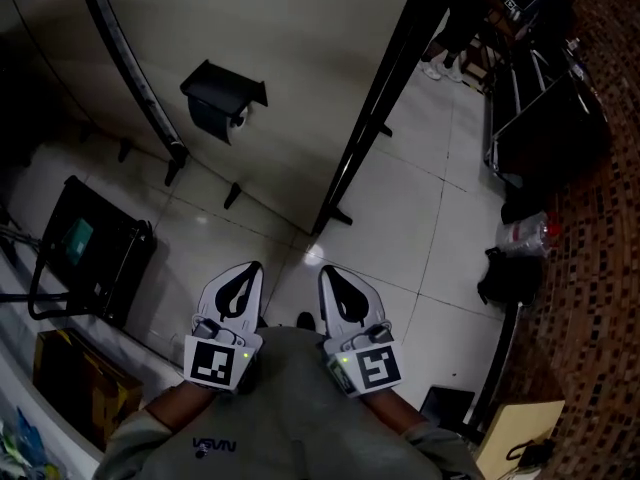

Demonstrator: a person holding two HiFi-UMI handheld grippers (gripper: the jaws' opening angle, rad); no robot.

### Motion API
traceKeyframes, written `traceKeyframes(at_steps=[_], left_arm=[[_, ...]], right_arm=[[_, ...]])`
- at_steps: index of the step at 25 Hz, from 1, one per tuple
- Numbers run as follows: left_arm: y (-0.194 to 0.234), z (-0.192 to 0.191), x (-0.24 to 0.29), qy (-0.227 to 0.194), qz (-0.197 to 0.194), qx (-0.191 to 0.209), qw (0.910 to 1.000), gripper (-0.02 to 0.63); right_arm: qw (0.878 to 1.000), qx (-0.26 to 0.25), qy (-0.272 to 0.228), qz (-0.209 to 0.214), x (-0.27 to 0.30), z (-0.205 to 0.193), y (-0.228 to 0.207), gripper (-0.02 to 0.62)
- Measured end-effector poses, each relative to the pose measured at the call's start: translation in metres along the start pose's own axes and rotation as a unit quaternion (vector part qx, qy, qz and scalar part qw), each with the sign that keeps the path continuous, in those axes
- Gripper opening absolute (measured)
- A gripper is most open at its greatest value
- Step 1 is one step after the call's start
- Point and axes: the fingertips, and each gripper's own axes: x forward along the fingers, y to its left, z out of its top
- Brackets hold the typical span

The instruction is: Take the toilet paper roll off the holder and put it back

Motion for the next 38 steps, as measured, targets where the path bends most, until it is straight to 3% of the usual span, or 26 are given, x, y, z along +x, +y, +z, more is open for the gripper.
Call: traceKeyframes(at_steps=[6,11,38], left_arm=[[-0.009,-0.017,-0.019,0.0,0.051,-0.002,0.9987,0.006],[-0.014,-0.029,-0.03,0.005,0.076,-0.014,0.997,0.006],[-0.028,-0.035,-0.028,0.007,0.066,-0.01,0.9978,0.006]], right_arm=[[1.0,0.003,0.003,0.025,-0.015,-0.019,-0.004,0.003],[0.999,-0.004,0.036,0.041,-0.023,-0.031,-0.001,0.003],[0.997,0.002,0.047,0.06,-0.033,-0.04,0.001,0.003]])
